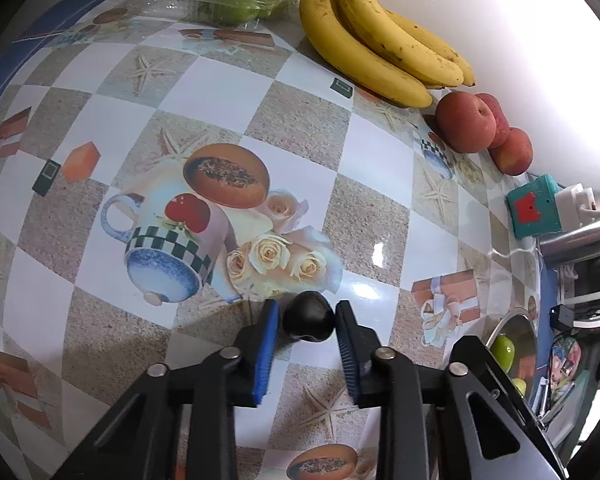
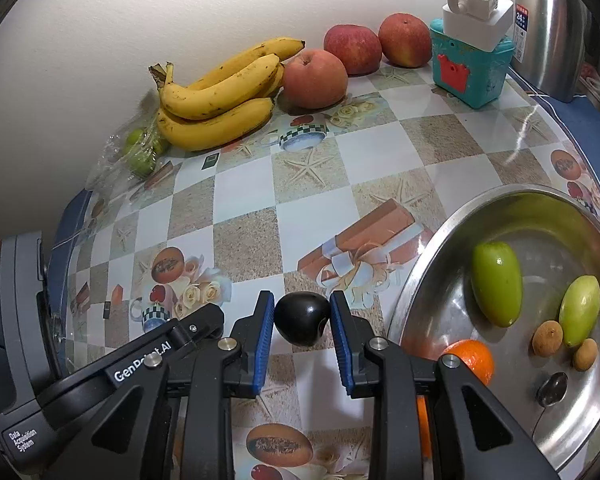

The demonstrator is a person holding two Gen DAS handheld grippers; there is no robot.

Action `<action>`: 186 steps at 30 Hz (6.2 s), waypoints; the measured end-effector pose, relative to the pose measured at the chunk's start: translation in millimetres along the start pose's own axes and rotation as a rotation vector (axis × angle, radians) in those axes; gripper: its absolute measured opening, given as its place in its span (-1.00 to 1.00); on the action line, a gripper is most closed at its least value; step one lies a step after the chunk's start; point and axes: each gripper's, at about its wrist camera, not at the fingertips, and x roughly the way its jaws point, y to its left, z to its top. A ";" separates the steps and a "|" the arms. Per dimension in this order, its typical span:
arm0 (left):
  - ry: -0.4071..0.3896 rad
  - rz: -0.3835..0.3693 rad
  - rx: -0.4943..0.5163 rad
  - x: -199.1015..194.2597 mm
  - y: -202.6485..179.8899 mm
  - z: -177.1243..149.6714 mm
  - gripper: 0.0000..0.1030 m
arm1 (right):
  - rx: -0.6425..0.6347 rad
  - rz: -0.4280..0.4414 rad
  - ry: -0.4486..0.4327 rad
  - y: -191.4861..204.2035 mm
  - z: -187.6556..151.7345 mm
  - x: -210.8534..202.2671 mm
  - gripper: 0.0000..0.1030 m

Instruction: Organize fruits

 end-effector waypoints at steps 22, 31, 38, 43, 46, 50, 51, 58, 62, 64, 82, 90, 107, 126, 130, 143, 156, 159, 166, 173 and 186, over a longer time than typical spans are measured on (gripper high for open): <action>-0.055 -0.026 0.008 -32.7 -7.1 -18.4 -0.45 | -0.008 0.008 -0.032 -4.8 -13.6 -30.9 -0.43; -0.092 -0.013 0.039 -49.8 -19.1 -34.8 -0.45 | -0.002 -0.002 -0.058 -15.4 -29.2 -52.1 -0.43; -0.157 0.013 0.070 -71.2 -25.8 -49.2 -0.45 | -0.004 -0.007 -0.073 -20.1 -40.8 -64.8 -0.43; -0.193 0.001 0.083 -84.1 -30.1 -59.3 -0.45 | 0.007 -0.013 -0.085 -27.4 -46.7 -73.2 -0.43; -0.197 -0.007 0.099 -86.7 -35.1 -64.9 -0.45 | 0.032 -0.020 -0.087 -37.9 -49.2 -77.4 -0.43; -0.192 -0.015 0.119 -86.9 -43.1 -70.6 -0.45 | 0.073 -0.021 -0.090 -54.8 -50.4 -82.4 -0.43; -0.190 -0.017 0.126 -86.9 -45.6 -72.0 -0.45 | 0.082 -0.021 -0.091 -57.8 -50.1 -83.5 -0.43; -0.165 -0.044 0.201 -82.8 -70.7 -82.3 -0.45 | 0.182 -0.045 -0.110 -93.4 -46.0 -92.1 -0.43; -0.146 -0.059 0.265 -80.3 -90.5 -91.9 -0.45 | 0.231 -0.063 -0.118 -113.0 -44.4 -95.5 -0.43; -0.139 -0.068 0.300 -79.9 -100.2 -97.7 -0.45 | 0.254 -0.072 -0.123 -121.8 -43.8 -98.0 -0.43; -0.016 -0.126 0.537 -56.1 -165.9 -167.5 -0.45 | 0.321 -0.113 -0.156 -167.3 -70.5 -122.3 -0.42; 0.027 -0.103 0.544 -41.5 -168.7 -180.6 -0.45 | 0.304 -0.141 -0.125 -169.2 -77.0 -117.3 -0.42; 0.064 -0.082 0.535 -27.5 -167.2 -181.2 -0.45 | 0.284 -0.155 -0.063 -166.7 -78.1 -100.9 -0.41; 0.090 -0.068 0.520 -18.9 -166.0 -181.4 -0.44 | 0.301 -0.171 -0.030 -169.7 -79.6 -93.0 -0.40; 0.089 -0.065 0.520 -18.6 -165.8 -180.9 -0.43 | 0.306 -0.177 -0.029 -169.4 -79.3 -92.7 -0.40; 0.092 -0.052 0.524 -16.7 -166.6 -180.1 -0.41 | 0.308 -0.185 -0.022 -170.0 -79.6 -91.4 -0.40; 0.086 -0.045 0.532 -17.9 -167.6 -180.1 -0.34 | 0.316 -0.185 -0.041 -170.4 -79.0 -94.7 -0.30; 0.076 -0.042 0.526 -21.2 -165.5 -178.0 -0.34 | 0.324 -0.185 -0.056 -170.4 -78.7 -97.4 -0.30; 0.040 -0.016 0.488 -29.8 -157.9 -168.9 -0.34 | 0.359 -0.184 -0.113 -174.0 -79.1 -110.1 -0.30; -0.009 -0.010 0.439 -41.6 -150.2 -156.3 -0.34 | 0.373 -0.185 -0.110 -176.6 -79.7 -109.4 -0.31; -0.095 0.041 0.308 -60.0 -116.0 -123.2 -0.22 | 0.325 -0.165 -0.088 -166.9 -77.3 -103.8 -0.31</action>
